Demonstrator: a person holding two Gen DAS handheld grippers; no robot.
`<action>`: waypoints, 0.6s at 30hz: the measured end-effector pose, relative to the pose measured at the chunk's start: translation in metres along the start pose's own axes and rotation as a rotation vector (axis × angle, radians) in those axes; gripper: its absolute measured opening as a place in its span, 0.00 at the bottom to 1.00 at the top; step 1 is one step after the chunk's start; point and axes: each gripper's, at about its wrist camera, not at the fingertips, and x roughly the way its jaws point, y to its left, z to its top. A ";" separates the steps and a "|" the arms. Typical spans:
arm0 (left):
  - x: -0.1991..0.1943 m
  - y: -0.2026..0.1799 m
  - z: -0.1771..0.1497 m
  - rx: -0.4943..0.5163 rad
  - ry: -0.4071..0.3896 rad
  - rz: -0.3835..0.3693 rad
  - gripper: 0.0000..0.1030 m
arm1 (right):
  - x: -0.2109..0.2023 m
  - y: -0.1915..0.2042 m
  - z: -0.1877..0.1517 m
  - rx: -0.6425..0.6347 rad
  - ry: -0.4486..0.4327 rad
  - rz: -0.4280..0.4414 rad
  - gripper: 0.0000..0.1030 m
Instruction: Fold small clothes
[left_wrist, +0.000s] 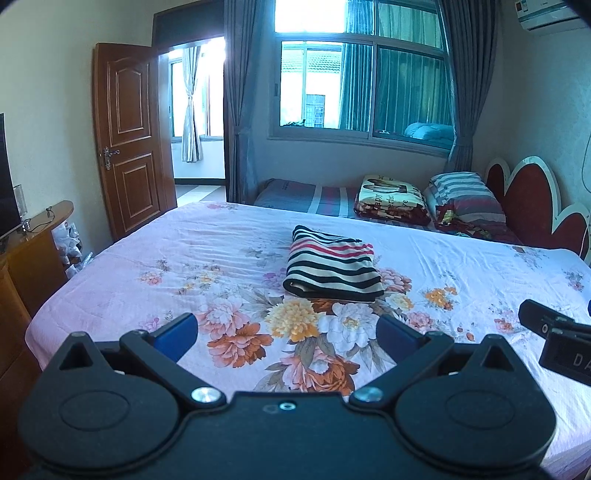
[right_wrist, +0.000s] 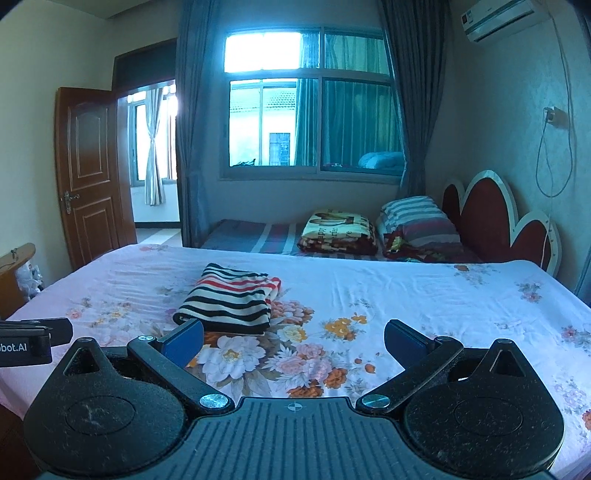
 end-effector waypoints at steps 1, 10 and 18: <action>0.000 0.000 0.000 0.000 -0.001 0.001 0.99 | 0.000 0.000 -0.001 0.003 0.001 0.001 1.00; -0.002 -0.005 0.000 0.015 -0.005 0.000 0.99 | -0.002 -0.003 -0.002 0.010 -0.001 -0.006 1.00; -0.001 -0.006 0.001 0.017 -0.004 0.000 0.99 | 0.001 -0.001 -0.003 0.015 0.002 -0.007 1.00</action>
